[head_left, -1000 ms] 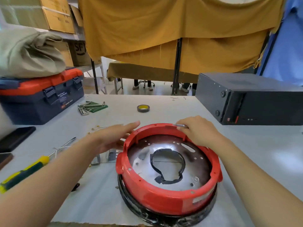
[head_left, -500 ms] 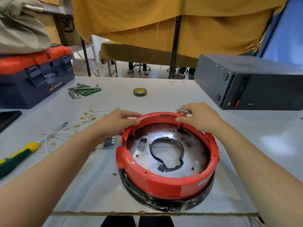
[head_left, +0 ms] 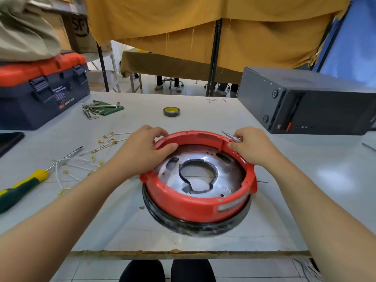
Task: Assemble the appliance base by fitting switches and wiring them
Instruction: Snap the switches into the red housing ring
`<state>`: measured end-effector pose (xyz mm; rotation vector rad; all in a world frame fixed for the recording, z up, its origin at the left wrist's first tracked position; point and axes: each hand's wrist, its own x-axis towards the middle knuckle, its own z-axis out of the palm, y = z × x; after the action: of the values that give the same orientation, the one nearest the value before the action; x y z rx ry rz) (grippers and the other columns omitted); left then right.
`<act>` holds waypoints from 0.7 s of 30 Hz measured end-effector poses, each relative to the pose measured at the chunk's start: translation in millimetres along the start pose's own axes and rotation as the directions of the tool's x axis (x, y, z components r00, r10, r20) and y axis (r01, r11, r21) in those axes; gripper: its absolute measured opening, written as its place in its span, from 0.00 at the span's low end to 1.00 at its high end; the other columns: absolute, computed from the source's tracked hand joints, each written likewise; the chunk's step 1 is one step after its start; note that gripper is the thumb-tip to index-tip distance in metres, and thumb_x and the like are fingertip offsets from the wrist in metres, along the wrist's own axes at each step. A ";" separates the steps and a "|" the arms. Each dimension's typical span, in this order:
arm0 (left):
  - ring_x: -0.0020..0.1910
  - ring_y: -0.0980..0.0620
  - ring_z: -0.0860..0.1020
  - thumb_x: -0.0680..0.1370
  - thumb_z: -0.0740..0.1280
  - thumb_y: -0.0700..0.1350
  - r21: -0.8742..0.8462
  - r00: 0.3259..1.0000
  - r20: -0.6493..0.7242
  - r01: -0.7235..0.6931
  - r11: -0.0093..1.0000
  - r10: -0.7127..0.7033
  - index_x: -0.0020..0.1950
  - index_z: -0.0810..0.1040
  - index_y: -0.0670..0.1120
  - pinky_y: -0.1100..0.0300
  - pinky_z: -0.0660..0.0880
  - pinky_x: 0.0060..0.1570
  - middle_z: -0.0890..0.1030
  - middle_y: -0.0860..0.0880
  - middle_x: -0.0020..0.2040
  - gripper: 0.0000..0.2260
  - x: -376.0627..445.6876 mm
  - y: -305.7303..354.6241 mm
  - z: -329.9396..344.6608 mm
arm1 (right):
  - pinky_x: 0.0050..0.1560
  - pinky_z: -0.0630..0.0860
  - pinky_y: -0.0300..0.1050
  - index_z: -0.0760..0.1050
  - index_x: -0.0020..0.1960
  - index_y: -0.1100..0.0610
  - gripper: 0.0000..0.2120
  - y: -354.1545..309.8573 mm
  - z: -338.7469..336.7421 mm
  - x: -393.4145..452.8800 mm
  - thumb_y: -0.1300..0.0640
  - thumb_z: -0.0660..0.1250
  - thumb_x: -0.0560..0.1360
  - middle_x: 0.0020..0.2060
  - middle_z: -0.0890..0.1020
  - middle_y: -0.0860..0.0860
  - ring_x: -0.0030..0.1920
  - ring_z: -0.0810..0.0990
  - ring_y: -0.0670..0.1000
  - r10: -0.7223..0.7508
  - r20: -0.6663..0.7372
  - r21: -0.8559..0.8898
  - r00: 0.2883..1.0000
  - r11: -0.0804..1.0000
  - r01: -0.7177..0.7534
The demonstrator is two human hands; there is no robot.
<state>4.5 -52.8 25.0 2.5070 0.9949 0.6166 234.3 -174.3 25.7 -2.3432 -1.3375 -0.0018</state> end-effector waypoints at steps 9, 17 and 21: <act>0.67 0.52 0.66 0.65 0.55 0.77 0.148 0.964 0.253 -0.124 0.981 0.084 0.70 0.67 0.53 0.57 0.64 0.66 0.68 0.52 0.69 0.41 -16.6 25.3 2.2 | 0.44 0.73 0.47 0.80 0.53 0.52 0.10 5.4 -0.9 -7.5 0.55 0.63 0.74 0.49 0.81 0.55 0.49 0.77 0.60 0.092 -0.048 -0.067 0.995 0.993 -0.095; 0.68 0.43 0.65 0.53 0.37 0.84 0.452 0.975 0.219 -0.125 0.883 0.025 0.69 0.65 0.58 0.42 0.65 0.65 0.63 0.49 0.73 0.54 -31.3 42.7 8.7 | 0.38 0.65 0.46 0.67 0.37 0.57 0.10 1.2 0.2 -17.7 0.55 0.62 0.75 0.37 0.70 0.54 0.40 0.69 0.59 0.209 -0.113 -0.129 0.971 0.966 -0.223; 0.69 0.45 0.63 0.54 0.43 0.83 0.392 0.961 0.273 -0.156 0.907 0.047 0.65 0.70 0.57 0.46 0.68 0.64 0.70 0.49 0.68 0.49 -28.8 40.8 13.8 | 0.40 0.71 0.47 0.65 0.34 0.56 0.17 2.0 -7.9 -19.7 0.48 0.60 0.78 0.36 0.74 0.55 0.41 0.74 0.60 0.173 -0.086 -0.171 0.981 0.968 -0.185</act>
<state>15.2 -103.4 25.9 2.9243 0.9785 0.0996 227.2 -194.2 27.9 -2.5810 -1.1290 -0.1543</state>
